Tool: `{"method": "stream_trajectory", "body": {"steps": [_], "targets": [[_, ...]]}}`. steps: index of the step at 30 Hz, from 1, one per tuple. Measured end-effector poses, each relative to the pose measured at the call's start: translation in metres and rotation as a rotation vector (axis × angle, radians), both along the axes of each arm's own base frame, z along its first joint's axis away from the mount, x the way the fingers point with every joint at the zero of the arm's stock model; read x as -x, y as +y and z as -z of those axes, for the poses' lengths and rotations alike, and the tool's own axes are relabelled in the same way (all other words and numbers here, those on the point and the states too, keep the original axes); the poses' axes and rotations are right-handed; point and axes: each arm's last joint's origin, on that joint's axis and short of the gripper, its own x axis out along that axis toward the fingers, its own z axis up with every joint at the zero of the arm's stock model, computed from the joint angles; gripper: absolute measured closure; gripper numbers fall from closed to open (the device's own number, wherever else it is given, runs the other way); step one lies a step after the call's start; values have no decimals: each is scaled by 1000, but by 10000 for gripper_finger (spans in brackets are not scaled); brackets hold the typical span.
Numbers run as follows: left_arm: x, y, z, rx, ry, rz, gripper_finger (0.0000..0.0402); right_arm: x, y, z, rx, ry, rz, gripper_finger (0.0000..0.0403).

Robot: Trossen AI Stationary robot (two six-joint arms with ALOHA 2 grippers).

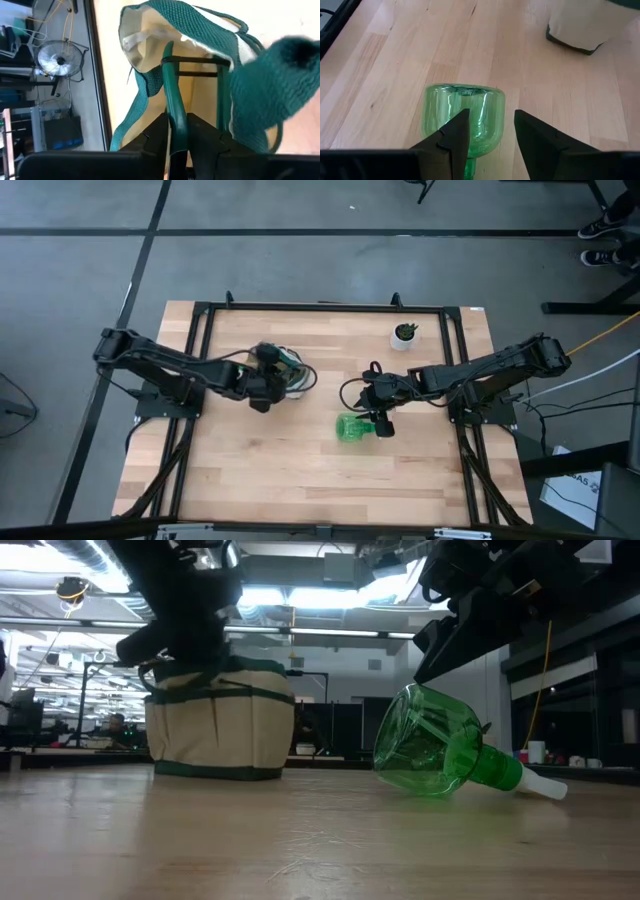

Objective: Pick & Place Garden tools in Gardening bag
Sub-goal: Put the shear scissors into the gardening bag, then put the spray bottle into the gardening bag

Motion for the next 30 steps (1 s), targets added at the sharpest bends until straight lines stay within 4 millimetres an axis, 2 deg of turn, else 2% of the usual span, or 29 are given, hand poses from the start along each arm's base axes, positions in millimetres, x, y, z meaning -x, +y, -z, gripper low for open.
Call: {"method": "stream_trajectory", "body": {"steps": [19, 24, 30], "targets": [[-5, 0, 2, -10, -74, -73, 265, 0, 0, 0, 0, 1, 0, 245], [-3, -8, -1, -15, -92, -57, 254, 0, 0, 0, 0, 1, 0, 245], [4, -24, -10, -77, -154, -36, 259, 0, 0, 0, 0, 1, 0, 244]]}}
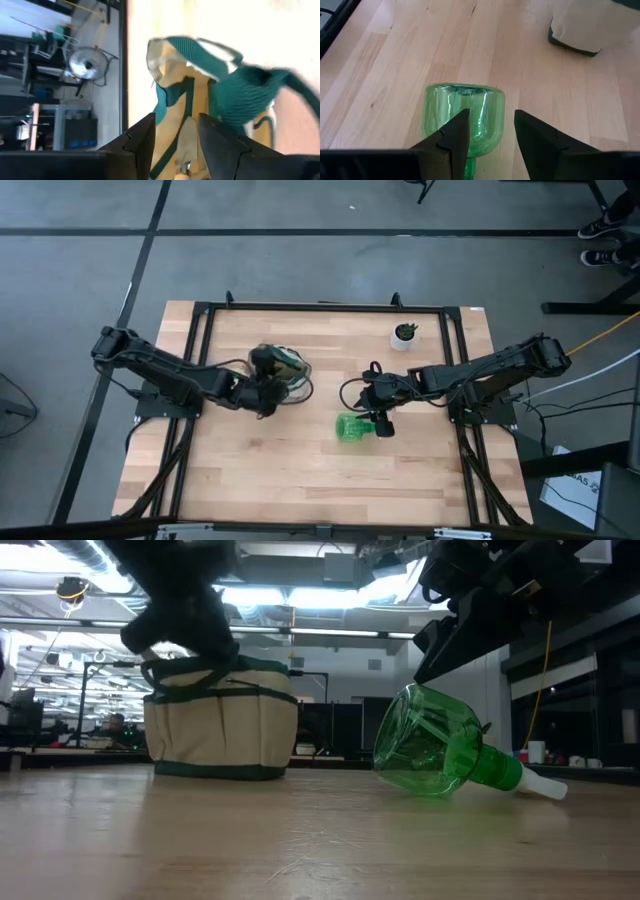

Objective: Pick & Place Garden tools in Gardening bag
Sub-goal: Put the spray bottle into the gardening bag

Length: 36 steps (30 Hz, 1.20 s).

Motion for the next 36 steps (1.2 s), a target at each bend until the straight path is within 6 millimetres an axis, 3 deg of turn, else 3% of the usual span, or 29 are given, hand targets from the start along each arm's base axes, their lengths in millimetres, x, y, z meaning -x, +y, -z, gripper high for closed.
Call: {"method": "stream_trajectory", "body": {"steps": [9, 21, 28, 36], "targets": [[12, -32, -11, 99, -161, 41, 271, 0, 0, 0, 0, 0, 0, 244], [10, -87, -29, 437, -390, 316, 276, 0, 0, 0, 0, 0, 0, 244], [11, -102, -37, 522, -472, 399, 278, 0, 0, 0, 0, 0, 0, 244], [9, -108, -30, 520, -444, 415, 279, 0, 0, 0, 0, 0, 0, 245]]}}
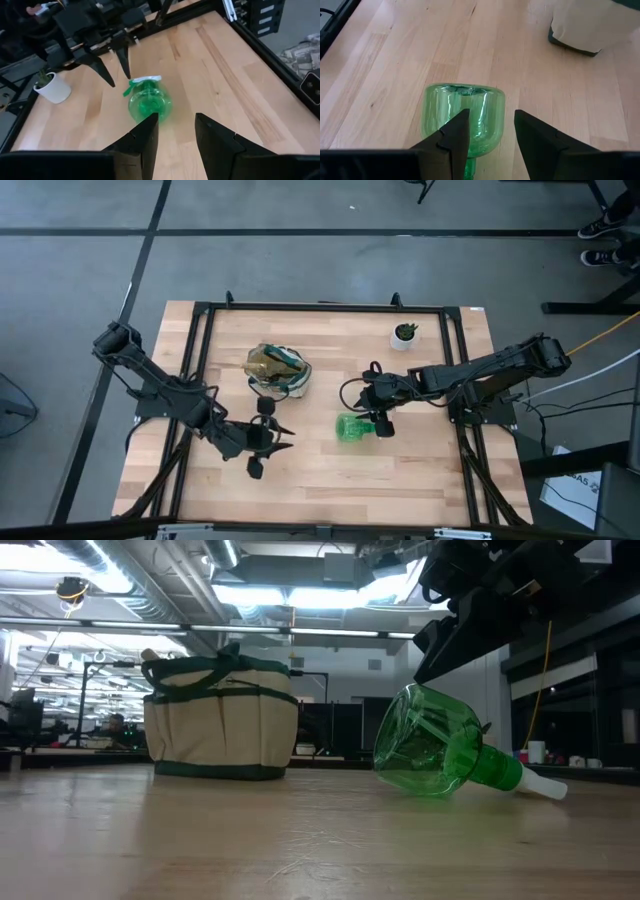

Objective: Pick & Place Garden tools in Gardening bag
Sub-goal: Put the spray bottle into the gardening bag

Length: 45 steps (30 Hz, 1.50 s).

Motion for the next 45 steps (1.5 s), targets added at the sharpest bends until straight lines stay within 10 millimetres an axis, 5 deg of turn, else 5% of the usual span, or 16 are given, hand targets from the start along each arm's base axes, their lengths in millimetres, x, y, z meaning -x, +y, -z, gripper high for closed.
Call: {"method": "stream_trajectory", "body": {"steps": [17, 30, 45], "targets": [[-48, -40, 53, 25, -74, 219, 277, 0, 0, 0, 0, 0, 0, 245], [-73, -56, 103, 51, -150, 225, 277, 0, 0, 0, 0, 0, 0, 245], [-76, -58, 111, 36, -161, 231, 281, 0, 0, 0, 0, 0, 0, 245]]}}
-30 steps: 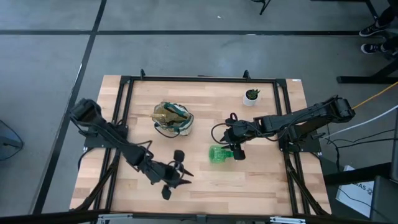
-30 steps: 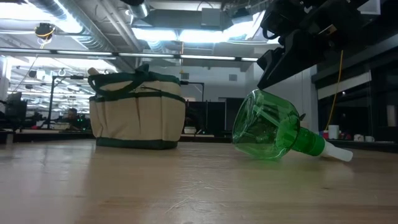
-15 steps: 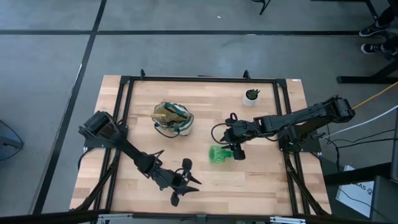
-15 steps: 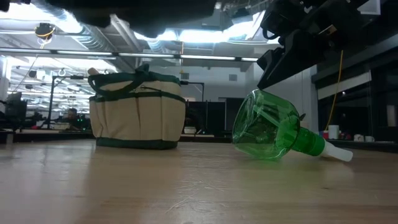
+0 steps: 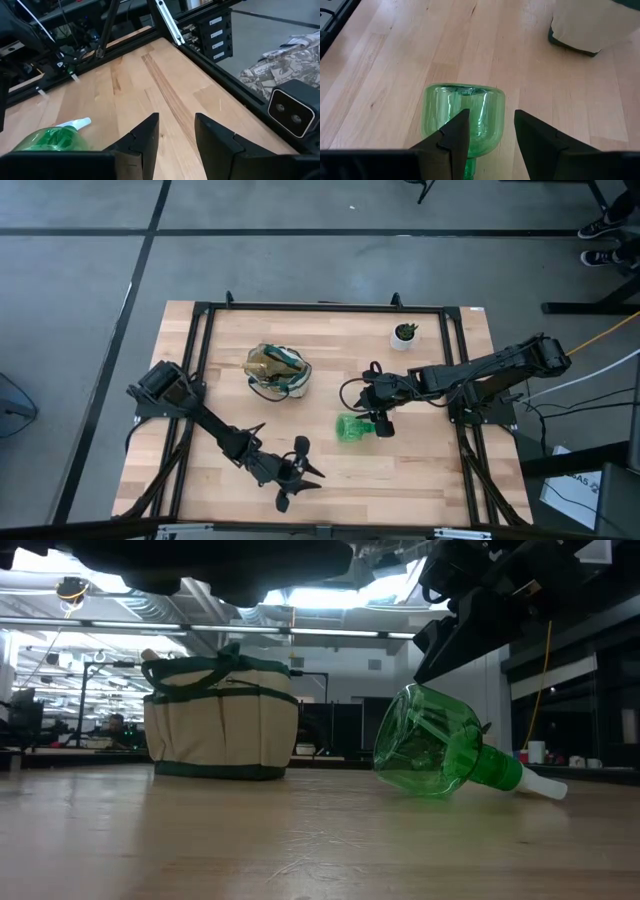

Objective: Pick & Place Garden tools in Gardening bag
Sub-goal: Put the spray bottle into the gardening bag

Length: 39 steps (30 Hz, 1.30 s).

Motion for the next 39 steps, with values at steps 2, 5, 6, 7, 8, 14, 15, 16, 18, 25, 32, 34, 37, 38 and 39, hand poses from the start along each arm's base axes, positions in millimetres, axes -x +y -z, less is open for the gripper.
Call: {"method": "stream_trajectory", "body": {"steps": [2, 5, 6, 7, 8, 14, 15, 16, 18, 25, 32, 34, 37, 38, 39], "targets": [[0, 0, 0, -2, -1, -6, 280, 0, 0, 0, 0, 0, 0, 245], [-1, 2, 0, -3, -1, -14, 279, 0, 0, 0, 0, 0, 0, 245], [-1, 2, 0, -3, -1, -16, 280, 0, 0, 0, 0, 0, 0, 245], [-2, 3, 0, -5, 1, -19, 280, 0, 0, 0, 0, 0, 0, 245], [-2, 4, 1, -8, 4, -24, 281, 0, 0, 0, 0, 0, 0, 245], [-3, 8, 3, -21, 19, -80, 283, 0, 0, 0, 14, -3, -14, 245], [-3, 8, 3, -25, 16, -96, 283, 0, 0, 0, 32, -7, -32, 245], [-3, 8, 2, -30, 12, -109, 283, 0, 0, 0, 56, -10, -56, 245], [-1, 7, 0, -41, 0, -149, 283, 1, 0, 1, 97, -14, -96, 245], [15, 2, -9, -176, 8, -263, 283, 0, 0, 0, 115, -26, -115, 245], [17, 0, -10, -172, 14, -277, 281, -3, 1, -3, 91, -70, -104, 245], [17, 1, -9, -166, 22, -277, 282, -4, 1, -4, 86, -78, -98, 245], [17, 1, -9, -160, 28, -277, 285, 3, -3, 2, 76, 39, -45, 245], [17, 1, -8, -162, 33, -277, 285, 6, -5, 5, 76, 96, -10, 244], [17, 1, -8, -165, 37, -276, 285, 10, -7, 8, 80, 155, 26, 244]]}}
